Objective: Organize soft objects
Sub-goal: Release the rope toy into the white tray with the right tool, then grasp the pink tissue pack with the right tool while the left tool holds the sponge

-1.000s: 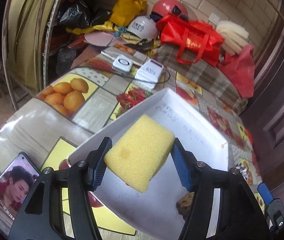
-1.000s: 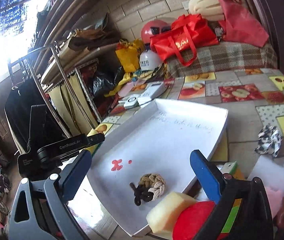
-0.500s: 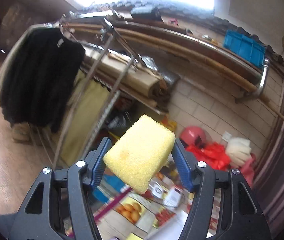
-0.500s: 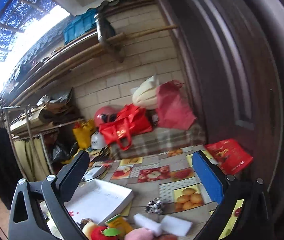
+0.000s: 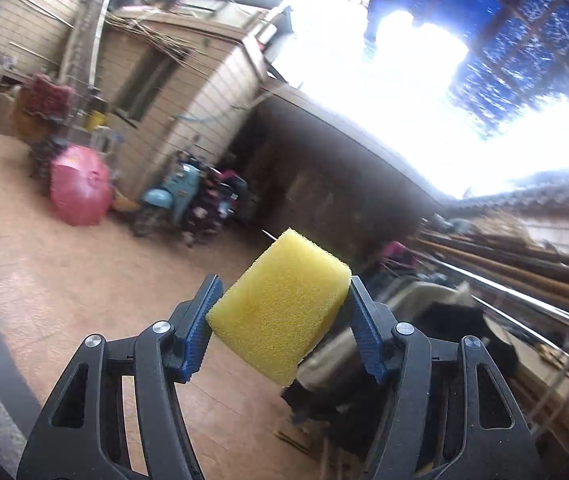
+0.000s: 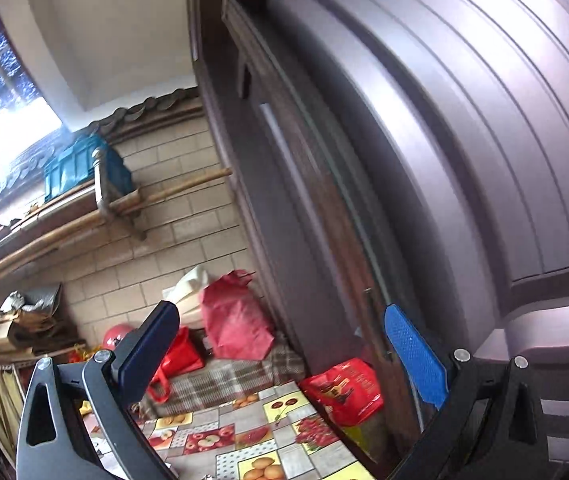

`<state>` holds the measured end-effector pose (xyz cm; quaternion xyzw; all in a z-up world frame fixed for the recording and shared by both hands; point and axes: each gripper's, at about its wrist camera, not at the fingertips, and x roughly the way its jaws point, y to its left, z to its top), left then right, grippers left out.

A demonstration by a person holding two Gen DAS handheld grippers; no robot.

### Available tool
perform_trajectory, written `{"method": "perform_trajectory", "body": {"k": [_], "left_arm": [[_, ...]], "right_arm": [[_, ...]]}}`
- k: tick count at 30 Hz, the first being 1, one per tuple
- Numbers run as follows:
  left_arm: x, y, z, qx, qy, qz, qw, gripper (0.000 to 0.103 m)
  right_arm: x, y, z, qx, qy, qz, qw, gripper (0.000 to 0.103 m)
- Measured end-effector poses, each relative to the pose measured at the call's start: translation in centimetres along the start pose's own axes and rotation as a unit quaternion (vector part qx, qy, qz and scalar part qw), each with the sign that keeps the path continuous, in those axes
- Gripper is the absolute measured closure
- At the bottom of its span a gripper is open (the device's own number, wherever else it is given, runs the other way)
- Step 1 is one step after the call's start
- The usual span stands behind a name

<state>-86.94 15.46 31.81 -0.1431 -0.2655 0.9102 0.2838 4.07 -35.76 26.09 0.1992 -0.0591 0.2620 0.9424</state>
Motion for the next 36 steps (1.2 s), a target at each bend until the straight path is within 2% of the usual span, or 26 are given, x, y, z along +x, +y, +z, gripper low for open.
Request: {"method": "perform_trajectory", "body": {"k": [2,4,5,6,8,9,10,11,12,13,14,15,16,17,18,22,23,24,26,27,30,32,33,35,36], "left_arm": [[0.8,3.4,0.8,-0.009,-0.032,0.052,0.9981,0.04],[1.7,5.9,0.7,-0.016,-0.039,0.082,0.9957,0.04],[1.9,6.6,0.2,-0.021,-0.03,0.08,0.9961,0.04],[1.9,7.0,-0.5,-0.027,-0.016,0.062,0.9976,0.04],[1.4,5.7,-2.6,-0.017,0.003,0.008,0.9998,0.04],[1.3,3.7,-3.8,0.0,0.01,-0.021,0.9997,0.04],[0.0,1.6,-5.4,0.025,0.015,-0.067,0.9974,0.04],[-1.7,-0.8,-7.1,0.053,0.019,-0.121,0.991,0.04],[-3.2,-3.6,-8.5,0.078,0.027,-0.172,0.9817,0.032],[-5.3,-6.0,-10.3,0.103,0.039,-0.238,0.9648,0.028],[-7.8,-8.4,-12.1,0.125,0.056,-0.312,0.9402,0.022],[-10.8,-10.1,-13.6,0.14,0.076,-0.379,0.9118,0.02],[-13.4,-12.3,-15.7,0.158,0.11,-0.453,0.8706,0.019],[-16.0,-14.3,-17.5,0.175,0.145,-0.511,0.829,0.019],[-19.0,-16.6,-19.9,0.197,0.188,-0.563,0.7802,0.019],[-30.0,-23.4,-28.3,0.254,0.301,-0.688,0.6092,0.019],[-33.4,-24.0,-30.5,0.262,0.318,-0.709,0.5723,0.019],[-36.7,-24.6,-32.2,0.27,0.329,-0.726,0.5407,0.019],[-42.8,-25.7,-36.1,0.295,0.351,-0.76,0.4598,0.018],[-45.5,-25.9,-37.1,0.308,0.36,-0.769,0.4289,0.017],[-51.8,-26.4,-41.3,0.325,0.403,-0.78,0.3514,0.017],[-54.8,-26.2,-43.7,0.344,0.425,-0.776,0.3143,0.017],[-56.2,-25.7,-44.9,0.355,0.423,-0.776,0.3048,0.017],[-58.9,-23.2,-46.3,0.387,0.4,-0.776,0.2987,0.017],[-60.0,-21.2,-46.9,0.402,0.392,-0.774,0.2929,0.017]], "right_arm": [[-0.5,-0.8,0.5,0.004,-0.011,-0.011,1.0,0.0],[-1.2,-1.7,0.9,0.012,-0.022,-0.014,1.0,0.0],[-1.2,-1.8,0.9,0.017,-0.025,-0.013,0.999,0.0],[-1.4,-1.9,0.9,0.021,-0.025,-0.009,0.999,0.0],[-1.3,-1.5,0.4,0.025,-0.016,0.007,1.0,0.0],[-1.2,-1.5,0.1,0.025,-0.008,0.016,1.0,0.0],[-1.0,-1.0,-0.4,0.024,0.005,0.03,0.999,0.0],[-0.9,-0.6,-0.8,0.021,0.018,0.045,0.999,0.0],[-0.7,0.1,-1.5,0.016,0.032,0.061,0.997,0.0],[-0.6,0.8,-2.2,0.009,0.045,0.078,0.996,0.0],[-0.5,1.6,-3.0,0.001,0.057,0.093,0.994,0.0],[-0.4,2.2,-3.8,-0.005,0.067,0.106,0.992,0.0],[-0.3,2.9,-4.8,-0.011,0.079,0.12,0.99,0.0],[-0.1,3.5,-5.7,-0.014,0.089,0.133,0.987,0.0],[0.2,4.1,-6.7,-0.016,0.104,0.146,0.984,0.0],[2.0,6.1,-11.4,-0.037,0.187,0.177,0.966,0.0],[2.4,6.5,-12.3,-0.042,0.199,0.18,0.962,0.0],[2.8,6.9,-13.3,-0.048,0.212,0.184,0.959,0.0],[3.4,7.6,-15.1,-0.053,0.238,0.196,0.95,0.0],[3.7,8.0,-15.9,-0.054,0.251,0.2,0.945,0.0],[4.1,8.5,-17.6,-0.045,0.274,0.209,0.938,0.0],[4.3,8.6,-18.6,-0.039,0.286,0.21,0.934,0.0],[4.4,8.5,-18.9,-0.037,0.291,0.21,0.933,0.0],[4.7,8.6,-19.9,-0.043,0.307,0.209,0.927,0.0],[5.0,8.8,-20.4,-0.051,0.319,0.209,0.923,0.0]]}}
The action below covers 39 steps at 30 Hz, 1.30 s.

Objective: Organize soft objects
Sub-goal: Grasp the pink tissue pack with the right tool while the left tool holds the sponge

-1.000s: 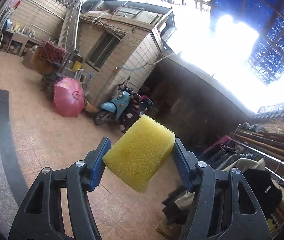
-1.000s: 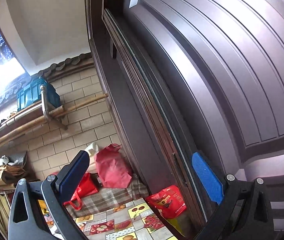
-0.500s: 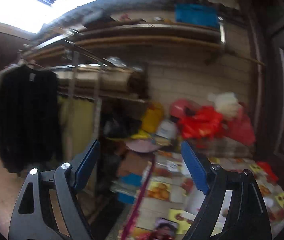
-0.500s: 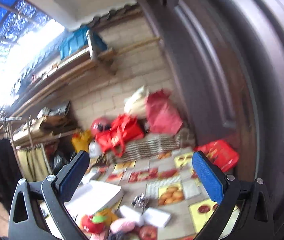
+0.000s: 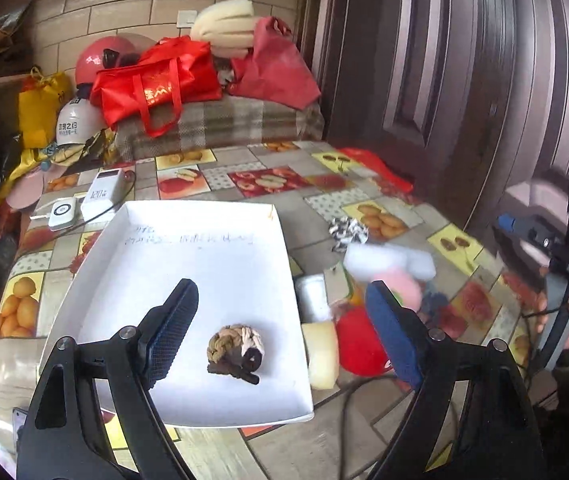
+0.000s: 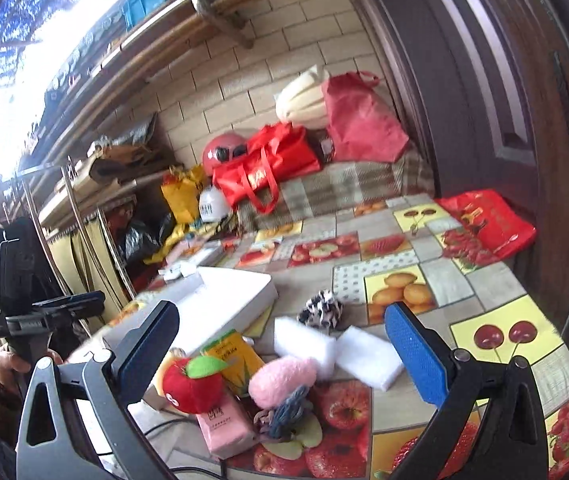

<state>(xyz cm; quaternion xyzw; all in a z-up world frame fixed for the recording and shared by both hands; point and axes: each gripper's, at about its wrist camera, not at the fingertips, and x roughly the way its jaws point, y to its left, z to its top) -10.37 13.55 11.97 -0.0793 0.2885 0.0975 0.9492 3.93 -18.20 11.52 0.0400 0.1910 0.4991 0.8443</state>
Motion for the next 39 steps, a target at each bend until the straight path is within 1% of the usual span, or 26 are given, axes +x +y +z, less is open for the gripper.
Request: {"method": "perform_trajectory", "body": {"k": [1,2,3,4,5,6,9,12,15,18,20,22,24,26,28,29,30,32,33,34,36,37,39], "left_arm": [[0.8,-0.3,-0.7,0.006,0.013,0.0,0.9999,0.017],[0.7,-0.5,-2.3,0.007,0.024,-0.005,0.9997,0.017],[1.2,-0.5,-2.5,0.006,0.03,-0.011,0.9995,0.017],[0.9,-0.5,-3.1,0.002,0.031,-0.013,0.9994,0.017],[0.0,-0.6,-4.3,-0.003,0.029,-0.016,0.9994,0.017],[-0.2,-0.5,-4.5,-0.008,0.026,-0.021,0.9994,0.017],[-1.2,0.1,-5.2,-0.02,0.008,-0.018,0.9996,0.017],[-3.6,1.7,-4.8,-0.046,-0.028,-0.014,0.9985,0.017],[-6.8,3.8,-4.6,-0.082,-0.072,-0.001,0.994,0.017],[-9.8,5.5,-4.4,-0.109,-0.117,0.021,0.987,0.017],[-11.1,6.4,-4.2,-0.118,-0.129,0.038,0.984,0.017],[-11.6,6.7,-4.1,-0.115,-0.126,0.054,0.9838,0.016],[-11.3,6.3,-4.3,-0.101,-0.111,0.051,0.9873,0.016],[-10.2,5.2,-4.6,-0.076,-0.081,0.031,0.9933,0.016],[-8.5,3.3,-5.6,-0.038,-0.043,0.008,0.9983,0.016],[-7.6,2.3,-6.0,-0.015,-0.021,-0.002,0.9997,0.016],[-6.6,1.3,-6.4,0.007,-0.001,-0.008,0.9999,0.016],[-4.6,-0.3,-7.2,0.043,0.035,-0.008,0.9984,0.016],[-3.6,-0.8,-7.5,0.055,0.053,-0.01,0.997,0.016],[-2.7,-1.2,-7.8,0.06,0.066,-0.013,0.9959,0.016],[-1.3,-1.6,-7.9,0.064,0.084,-0.027,0.994,0.016],[-0.8,-1.9,-7.8,0.068,0.089,-0.032,0.9932,0.016],[0.1,-2.7,-7.7,0.082,0.097,-0.037,0.9912,0.016]], "right_arm": [[0.9,0.1,-0.2,-0.009,0.019,0.001,1.0,0.0],[1.7,0.5,-0.4,-0.02,0.042,0.004,0.999,0.0],[2.4,0.9,-0.6,-0.03,0.06,0.008,0.998,0.0],[3.2,1.6,-0.9,-0.043,0.077,0.011,0.996,0.0],[3.6,2.1,-1.1,-0.053,0.085,0.013,0.995,0.0],[3.8,2.5,-1.2,-0.059,0.087,0.015,0.994,0.0],[3.9,2.3,-1.5,-0.052,0.079,0.018,0.995,0.0],[3.4,0.9,-1.3,-0.031,0.067,0.007,0.997,0.0],[2.4,-0.9,-0.8,-0.012,0.051,-0.018,0.998,0.0],[0.8,-3.1,-0.1,0.006,0.033,-0.048,0.998,0.0],[0.0,-4.3,0.4,0.015,0.024,-0.069,0.997,0.0],[-0.5,-5.0,0.5,0.021,0.02,-0.084,0.996,0.0],[-0.6,-5.3,0.3,0.026,0.023,-0.082,0.996,0.0],[0.1,-4.7,-0.2,0.018,0.046,-0.06,0.997,0.0],[1.5,-2.8,-1.2,-0.017,0.088,-0.034,0.995,0.0],[2.4,-1.6,-1.8,-0.042,0.113,-0.019,0.993,0.0],[3.0,-0.5,-2.4,-0.065,0.133,-0.007,0.989,0.001],[4.4,2.0,-4.0,-0.119,0.175,0.023,0.977,0.002],[5.1,3.1,-4.7,-0.142,0.193,0.037,0.97,0.008],[5.8,4.0,-5.6,-0.162,0.213,0.05,0.962,0.012],[7.1,5.2,-6.9,-0.188,0.242,0.064,0.95,0.028],[7.8,5.6,-7.5,-0.199,0.255,0.066,0.944,0.03],[8.9,5.7,-8.4,-0.211,0.272,0.062,0.937,0.034]]}}
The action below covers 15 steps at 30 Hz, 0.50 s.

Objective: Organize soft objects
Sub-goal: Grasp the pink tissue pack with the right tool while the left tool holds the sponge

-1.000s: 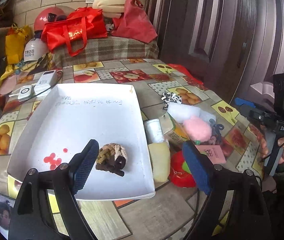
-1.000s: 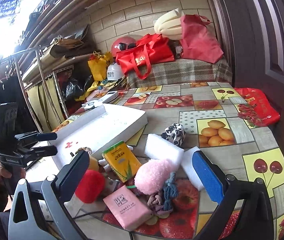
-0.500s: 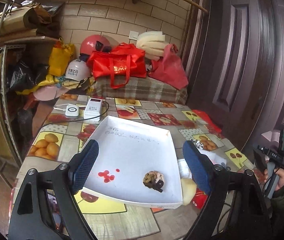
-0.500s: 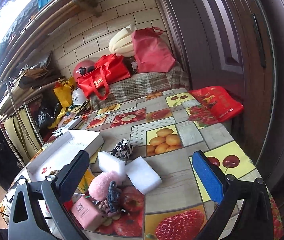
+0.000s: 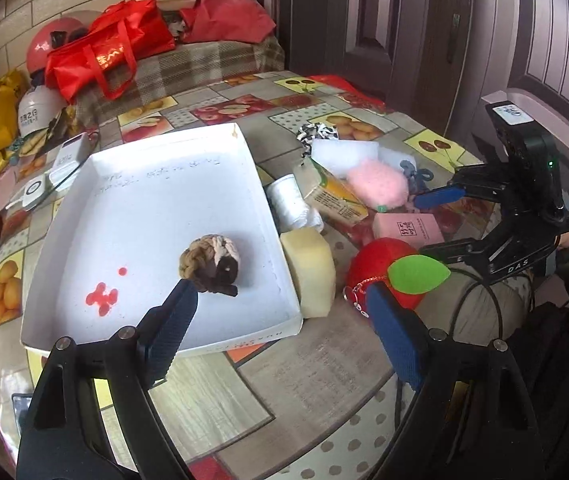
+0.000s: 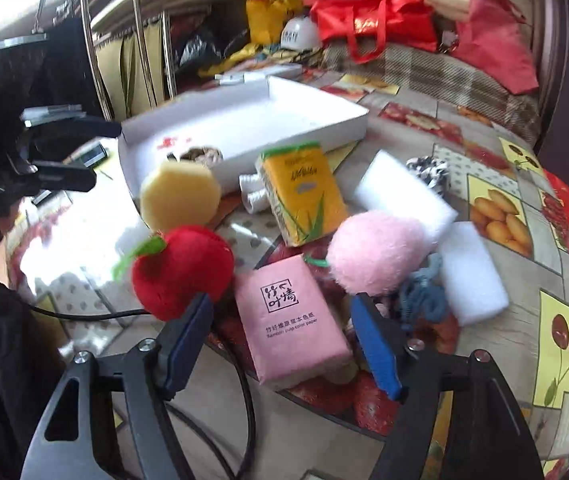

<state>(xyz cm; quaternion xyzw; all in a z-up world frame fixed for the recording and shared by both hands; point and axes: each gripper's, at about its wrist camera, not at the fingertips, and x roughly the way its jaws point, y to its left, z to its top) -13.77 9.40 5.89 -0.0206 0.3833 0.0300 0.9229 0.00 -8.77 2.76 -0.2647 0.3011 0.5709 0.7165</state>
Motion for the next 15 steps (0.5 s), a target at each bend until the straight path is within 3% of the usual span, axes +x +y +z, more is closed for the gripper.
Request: {"method": "perform_trajectory", "body": {"k": [5,12,15], "left_arm": [[2.1,-1.8,1.4,0.047,0.021,0.005,0.9987,0.018],[5.4,-2.7,1.3,0.062,0.061,0.004,0.9962,0.057],[5.3,-2.4,1.0,0.057,0.049,0.019,0.997,0.074]], "right_arm": [[2.0,0.4,-0.2,-0.022,0.029,-0.004,0.999,0.039],[1.5,-0.5,-0.6,-0.005,0.027,-0.003,1.0,0.05],[0.2,-0.8,-0.9,0.015,0.007,-0.004,1.0,0.051]]}}
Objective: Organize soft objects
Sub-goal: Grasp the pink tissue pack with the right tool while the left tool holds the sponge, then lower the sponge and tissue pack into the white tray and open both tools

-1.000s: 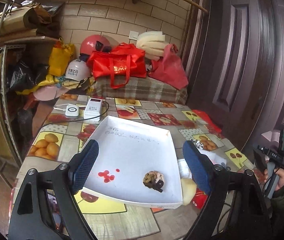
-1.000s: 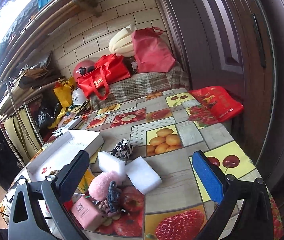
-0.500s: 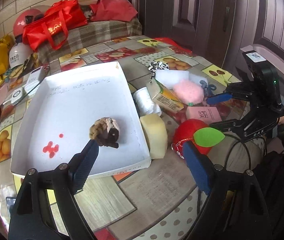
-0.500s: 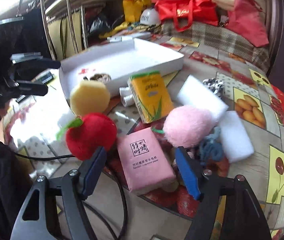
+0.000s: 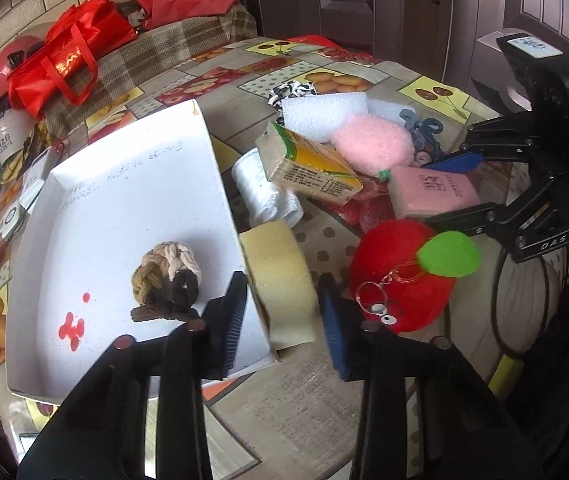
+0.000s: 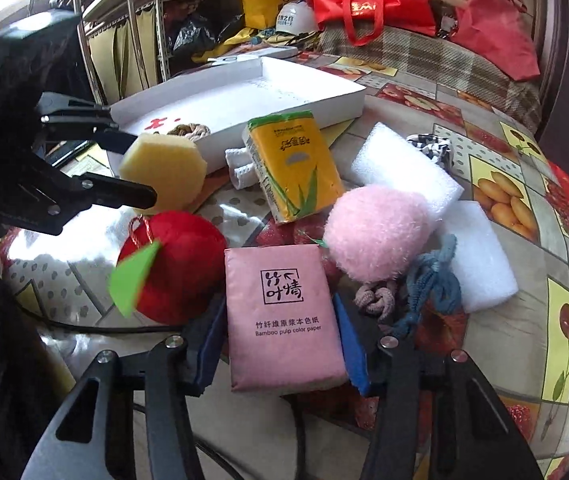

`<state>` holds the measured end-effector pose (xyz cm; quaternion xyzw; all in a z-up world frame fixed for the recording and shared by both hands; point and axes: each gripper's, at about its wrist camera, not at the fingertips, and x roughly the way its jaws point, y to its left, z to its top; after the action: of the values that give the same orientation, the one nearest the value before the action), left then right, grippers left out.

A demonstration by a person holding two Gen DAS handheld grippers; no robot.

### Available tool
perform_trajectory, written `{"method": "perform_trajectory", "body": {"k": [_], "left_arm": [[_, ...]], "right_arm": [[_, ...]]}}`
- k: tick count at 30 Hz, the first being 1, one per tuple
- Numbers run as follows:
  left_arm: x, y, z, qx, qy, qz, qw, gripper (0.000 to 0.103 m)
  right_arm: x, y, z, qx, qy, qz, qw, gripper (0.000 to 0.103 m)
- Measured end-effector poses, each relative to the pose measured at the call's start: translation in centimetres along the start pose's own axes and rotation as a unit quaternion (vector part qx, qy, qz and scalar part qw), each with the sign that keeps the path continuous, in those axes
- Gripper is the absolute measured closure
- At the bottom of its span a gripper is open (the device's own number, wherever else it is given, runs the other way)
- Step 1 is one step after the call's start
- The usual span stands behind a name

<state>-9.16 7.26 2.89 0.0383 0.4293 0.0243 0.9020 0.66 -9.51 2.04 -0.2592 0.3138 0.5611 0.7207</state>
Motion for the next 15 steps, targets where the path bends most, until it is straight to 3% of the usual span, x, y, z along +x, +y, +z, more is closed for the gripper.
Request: {"method": "perform_trajectory", "body": {"k": [5,8,11,15], "left_arm": [[-1.6,-0.1,0.0,-0.015,-0.037,-0.004,0.9992,0.078],[-3.4,-0.1,0.3,-0.028,-0.081,0.003,0.9963,0.078],[-5.8,0.9,0.5,-0.058,-0.127,0.029,0.9897,0.078],[-7.7,2.6,0.5,-0.097,-0.161,0.065,0.98,0.078]], "right_arm": [[-3.6,-0.4,0.5,0.015,-0.057,-0.011,0.998,0.051],[-6.0,-0.8,1.2,0.028,-0.102,-0.023,0.994,0.051],[-7.9,-1.4,1.9,0.053,-0.151,-0.031,0.987,0.051],[-9.8,-1.8,2.6,0.081,-0.199,-0.025,0.976,0.051]]}}
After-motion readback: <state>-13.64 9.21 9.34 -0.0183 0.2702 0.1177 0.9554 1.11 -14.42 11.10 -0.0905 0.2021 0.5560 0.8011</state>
